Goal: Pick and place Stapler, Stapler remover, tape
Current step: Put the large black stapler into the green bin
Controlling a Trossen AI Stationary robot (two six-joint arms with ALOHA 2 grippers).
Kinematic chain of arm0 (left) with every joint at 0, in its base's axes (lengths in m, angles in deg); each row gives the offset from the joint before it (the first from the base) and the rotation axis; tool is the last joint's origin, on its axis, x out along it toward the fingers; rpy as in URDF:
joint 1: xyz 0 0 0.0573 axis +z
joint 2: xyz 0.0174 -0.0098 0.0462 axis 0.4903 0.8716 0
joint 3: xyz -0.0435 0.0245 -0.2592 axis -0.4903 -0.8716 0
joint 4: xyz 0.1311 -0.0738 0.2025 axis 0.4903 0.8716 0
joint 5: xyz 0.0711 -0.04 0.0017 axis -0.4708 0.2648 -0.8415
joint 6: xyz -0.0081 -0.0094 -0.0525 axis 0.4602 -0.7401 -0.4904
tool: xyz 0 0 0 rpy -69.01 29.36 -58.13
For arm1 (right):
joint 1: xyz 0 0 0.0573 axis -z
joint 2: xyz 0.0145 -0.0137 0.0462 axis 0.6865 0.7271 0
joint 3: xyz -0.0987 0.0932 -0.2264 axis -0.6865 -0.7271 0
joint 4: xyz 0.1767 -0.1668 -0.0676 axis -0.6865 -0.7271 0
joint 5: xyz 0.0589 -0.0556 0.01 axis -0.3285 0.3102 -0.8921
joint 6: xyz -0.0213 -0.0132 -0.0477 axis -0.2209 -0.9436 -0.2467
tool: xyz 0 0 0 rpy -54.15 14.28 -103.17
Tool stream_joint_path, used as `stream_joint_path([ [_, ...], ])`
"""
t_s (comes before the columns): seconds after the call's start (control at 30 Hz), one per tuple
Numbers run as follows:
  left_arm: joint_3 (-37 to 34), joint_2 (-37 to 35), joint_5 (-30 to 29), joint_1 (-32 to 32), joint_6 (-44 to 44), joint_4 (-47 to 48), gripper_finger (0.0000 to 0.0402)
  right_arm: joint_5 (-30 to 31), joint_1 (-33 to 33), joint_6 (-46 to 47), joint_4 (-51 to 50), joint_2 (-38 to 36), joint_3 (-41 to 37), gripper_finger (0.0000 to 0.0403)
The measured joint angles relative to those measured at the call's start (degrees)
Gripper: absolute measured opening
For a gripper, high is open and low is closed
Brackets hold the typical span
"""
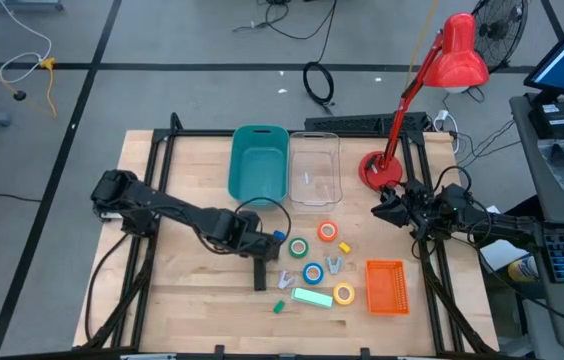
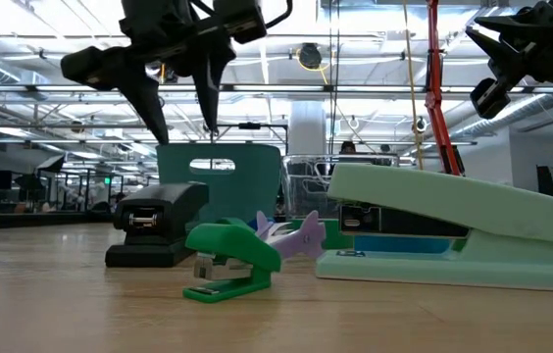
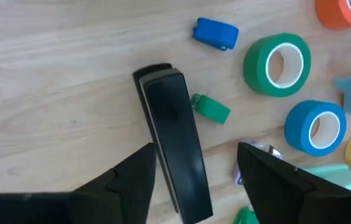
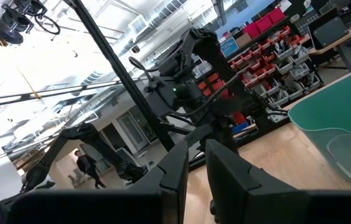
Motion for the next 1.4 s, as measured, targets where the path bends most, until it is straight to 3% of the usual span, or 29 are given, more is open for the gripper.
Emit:
stream_joint_path([
  [0.13, 0.0, -0.02, -2.0, 0.85, 1.07, 0.02, 0.027, 0.02, -0.02, -0.01, -0.02, 0.01, 0.0, 0.005],
  [0.27, 0.0, -0.02, -5.44, 0.93, 7.76, -2.28, 0.0293, 0.01, -0.01, -0.01, 0.0, 0.01, -0.02, 0.005],
  [0.43, 0.0, -0.02, -3.5, 0.84, 9.17, -2.09, 0.0308, 0.02, -0.02, 0.0, 0.0, 0.01, -0.02, 0.005],
  [0.87, -7.63, -0.02, 0.81, 1.6, 0.06, -6.31, 0.0313, 0.04, -0.01, -0.02, 0.0, 0.0, -0.01, 0.005],
  [1.3, -7.85, 2.63, 0.56, 4.07, 3.55, -10.99, 0.0312, 0.05, -0.01, -0.01, -0.03, 0.02, 0.0, 0.005],
  [1.4, -7.76, 4.21, 3.13, 4.33, 3.47, -12.62, 0.0312, 0.07, -0.02, -0.02, -0.01, 0.0, 0.0, 0.005],
])
